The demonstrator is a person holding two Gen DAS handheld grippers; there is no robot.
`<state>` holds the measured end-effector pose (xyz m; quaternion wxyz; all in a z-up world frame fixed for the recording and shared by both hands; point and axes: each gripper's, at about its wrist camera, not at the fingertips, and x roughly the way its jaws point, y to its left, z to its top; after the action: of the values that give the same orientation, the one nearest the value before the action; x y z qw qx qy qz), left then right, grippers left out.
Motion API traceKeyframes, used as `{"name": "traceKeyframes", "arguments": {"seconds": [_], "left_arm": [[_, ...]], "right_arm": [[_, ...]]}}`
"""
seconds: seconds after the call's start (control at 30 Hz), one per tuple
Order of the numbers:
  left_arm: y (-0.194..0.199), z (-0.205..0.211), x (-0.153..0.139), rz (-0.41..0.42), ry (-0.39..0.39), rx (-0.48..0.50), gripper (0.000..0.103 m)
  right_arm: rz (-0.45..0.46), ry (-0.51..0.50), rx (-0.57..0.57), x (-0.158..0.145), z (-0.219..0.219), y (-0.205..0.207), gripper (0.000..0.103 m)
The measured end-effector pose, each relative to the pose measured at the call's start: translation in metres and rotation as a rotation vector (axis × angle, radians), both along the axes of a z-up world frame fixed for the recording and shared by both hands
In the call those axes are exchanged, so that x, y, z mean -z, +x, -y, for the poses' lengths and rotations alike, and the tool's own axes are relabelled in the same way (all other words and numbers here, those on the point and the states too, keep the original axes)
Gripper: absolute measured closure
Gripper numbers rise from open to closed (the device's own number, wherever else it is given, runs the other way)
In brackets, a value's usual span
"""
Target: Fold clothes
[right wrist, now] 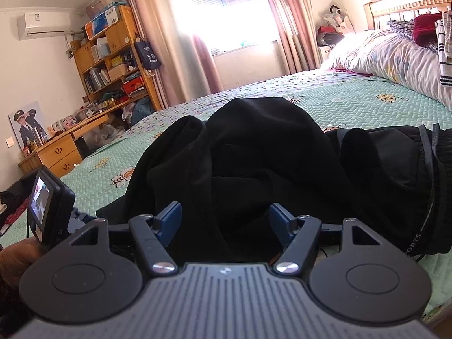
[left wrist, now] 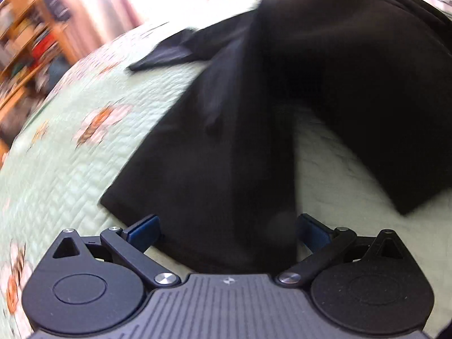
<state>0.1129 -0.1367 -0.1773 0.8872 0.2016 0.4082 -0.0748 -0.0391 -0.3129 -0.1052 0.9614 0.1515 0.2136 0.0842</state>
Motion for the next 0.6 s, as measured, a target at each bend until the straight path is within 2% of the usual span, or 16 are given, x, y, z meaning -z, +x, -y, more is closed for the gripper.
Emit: {"name": "traceKeyframes", "arguments": {"seconds": [0.03,0.2,0.27,0.3,0.33,0.37,0.4,0.5,0.6], "left_arm": [[0.001,0.0,0.001,0.014,0.019,-0.006,0.0],[-0.01,0.028,0.008,0.142,0.232,0.104,0.002],[-0.009,0.029,0.007,0.158,0.248,0.106,0.013],[-0.007,0.028,0.005,0.156,0.243,0.103,0.031],[-0.003,0.02,0.002,0.124,0.202,0.085,0.066],[0.003,0.011,0.0,0.098,0.171,0.057,0.084],[0.007,0.0,-0.005,0.109,0.167,0.023,0.09],[0.019,-0.034,-0.018,0.146,0.151,-0.076,0.094],[0.022,-0.074,-0.056,0.249,0.105,-0.183,0.096]], "right_arm": [[0.002,0.003,0.003,0.0,0.0,-0.001,0.033],[0.015,-0.004,0.011,-0.003,-0.004,-0.007,0.033],[0.017,-0.011,0.017,-0.005,-0.006,-0.009,0.033],[0.019,-0.014,0.02,-0.006,-0.006,-0.01,0.033],[0.021,-0.019,0.023,-0.007,-0.007,-0.011,0.033],[0.026,-0.028,0.025,-0.008,-0.008,-0.012,0.033],[0.03,-0.037,0.027,-0.01,-0.01,-0.014,0.033],[0.037,-0.055,0.032,-0.014,-0.015,-0.017,0.032],[0.037,-0.078,0.039,-0.017,-0.02,-0.017,0.033]]}}
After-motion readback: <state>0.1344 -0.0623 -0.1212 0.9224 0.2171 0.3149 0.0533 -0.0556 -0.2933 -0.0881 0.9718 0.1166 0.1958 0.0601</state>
